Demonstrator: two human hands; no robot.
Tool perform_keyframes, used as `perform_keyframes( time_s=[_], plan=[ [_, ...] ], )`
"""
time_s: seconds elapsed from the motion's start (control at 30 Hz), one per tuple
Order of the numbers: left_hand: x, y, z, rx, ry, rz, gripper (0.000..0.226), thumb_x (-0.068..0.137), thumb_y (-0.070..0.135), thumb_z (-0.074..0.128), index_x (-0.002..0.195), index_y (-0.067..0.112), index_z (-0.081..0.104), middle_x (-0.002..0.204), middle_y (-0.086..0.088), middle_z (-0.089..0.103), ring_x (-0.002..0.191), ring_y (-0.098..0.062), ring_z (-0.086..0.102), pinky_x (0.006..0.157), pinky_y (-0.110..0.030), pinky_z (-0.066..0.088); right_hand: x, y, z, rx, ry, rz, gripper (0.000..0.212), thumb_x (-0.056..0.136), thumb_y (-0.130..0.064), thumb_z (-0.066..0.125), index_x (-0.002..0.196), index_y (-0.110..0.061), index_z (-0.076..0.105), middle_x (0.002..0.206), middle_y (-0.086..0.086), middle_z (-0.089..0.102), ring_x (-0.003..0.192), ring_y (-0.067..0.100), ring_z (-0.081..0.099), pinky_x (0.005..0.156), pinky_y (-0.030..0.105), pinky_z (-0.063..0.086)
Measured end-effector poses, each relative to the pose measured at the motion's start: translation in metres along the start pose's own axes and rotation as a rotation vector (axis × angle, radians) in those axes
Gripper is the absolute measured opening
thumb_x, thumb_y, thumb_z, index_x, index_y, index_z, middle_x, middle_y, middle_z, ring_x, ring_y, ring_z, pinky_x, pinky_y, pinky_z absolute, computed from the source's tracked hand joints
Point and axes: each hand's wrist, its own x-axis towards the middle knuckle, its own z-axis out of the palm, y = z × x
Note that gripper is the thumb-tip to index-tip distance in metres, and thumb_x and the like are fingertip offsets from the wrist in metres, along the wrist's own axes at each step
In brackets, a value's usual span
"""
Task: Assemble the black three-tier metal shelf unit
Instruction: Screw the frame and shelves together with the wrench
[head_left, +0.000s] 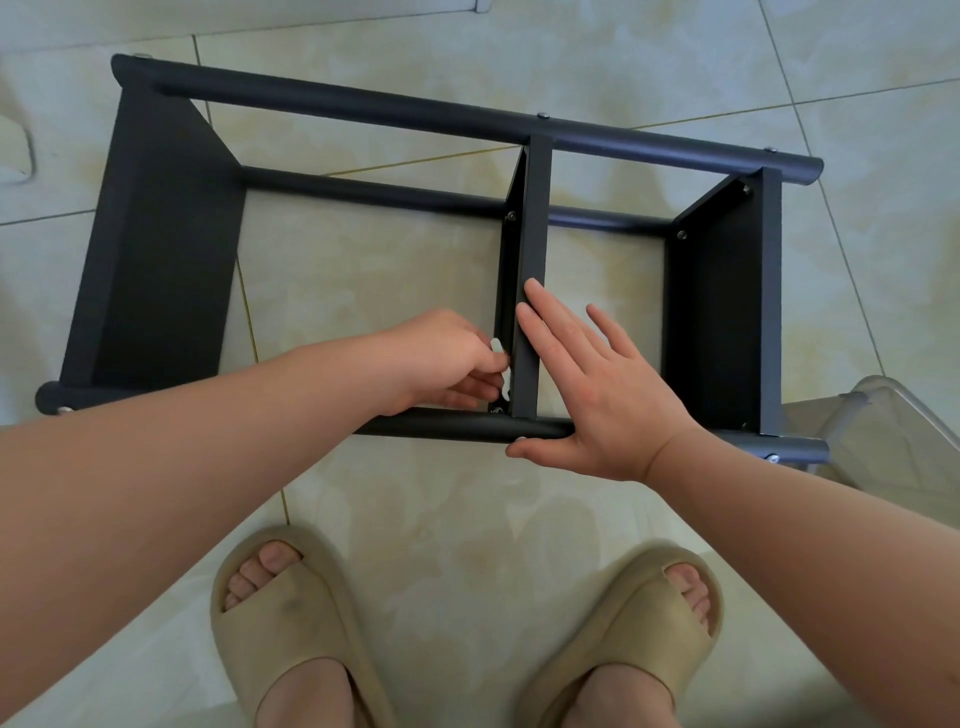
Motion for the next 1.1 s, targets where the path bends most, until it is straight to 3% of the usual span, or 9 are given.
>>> perform_keyframes(
  time_s=[0.17,0.37,0.53,0.77,1.1],
  plan=[
    [0.0021,0.0014,0.0048,-0.026,0.097,0.065,0.010,0.095,0.019,0.066,0.085,0.018,0.066,0.082,0.001,0.074,0.082,-0.014,0.070,0.076,-0.029,0.053,-0.0001,-0.0002,-0.0001,-0.004,-0.019,0.003,0.115,0.083,-0.083,0.042,0.161,-0.006,0.009,0.170,0.008,-0.004,0.157,0.021,0.006,0.124,0.051,0.017],
    [-0.0041,0.0033,0.0016,-0.003,0.011,0.020,0.004,0.095,0.018,0.066,0.093,0.015,0.068,0.081,0.002,0.076,0.076,-0.012,0.069,0.075,-0.026,0.053,-0.0002,0.0001,-0.0003,-0.001,-0.005,0.002,0.115,0.083,-0.083,0.043,0.161,-0.005,0.010,0.170,0.008,-0.003,0.157,0.021,0.007,0.124,0.051,0.017],
    [-0.0022,0.0038,0.0029,-0.082,0.040,0.007,0.007,0.095,0.017,0.066,0.088,0.018,0.065,0.081,0.001,0.076,0.078,-0.013,0.070,0.077,-0.028,0.053,0.0005,-0.0002,-0.0001,-0.012,-0.014,0.000,0.114,0.084,-0.083,0.041,0.161,-0.005,0.010,0.170,0.009,-0.004,0.157,0.021,0.007,0.124,0.051,0.018],
    [-0.0016,0.0028,-0.0006,-0.123,-0.027,-0.100,0.005,0.096,0.014,0.063,0.092,0.013,0.064,0.077,-0.001,0.075,0.074,-0.012,0.070,0.069,-0.025,0.055,-0.0001,-0.0005,-0.0002,-0.011,-0.011,-0.001,0.114,0.084,-0.083,0.041,0.161,-0.005,0.010,0.170,0.009,-0.003,0.157,0.021,0.006,0.124,0.051,0.018],
    [-0.0015,-0.0003,-0.0034,-0.099,-0.057,-0.088,0.006,0.098,0.013,0.060,0.099,0.011,0.065,0.083,-0.002,0.076,0.081,-0.014,0.072,0.073,-0.025,0.056,0.0000,-0.0005,0.0005,-0.005,-0.001,-0.001,0.114,0.084,-0.083,0.043,0.161,-0.005,0.011,0.170,0.009,-0.002,0.157,0.021,0.009,0.124,0.052,0.019]
  ],
)
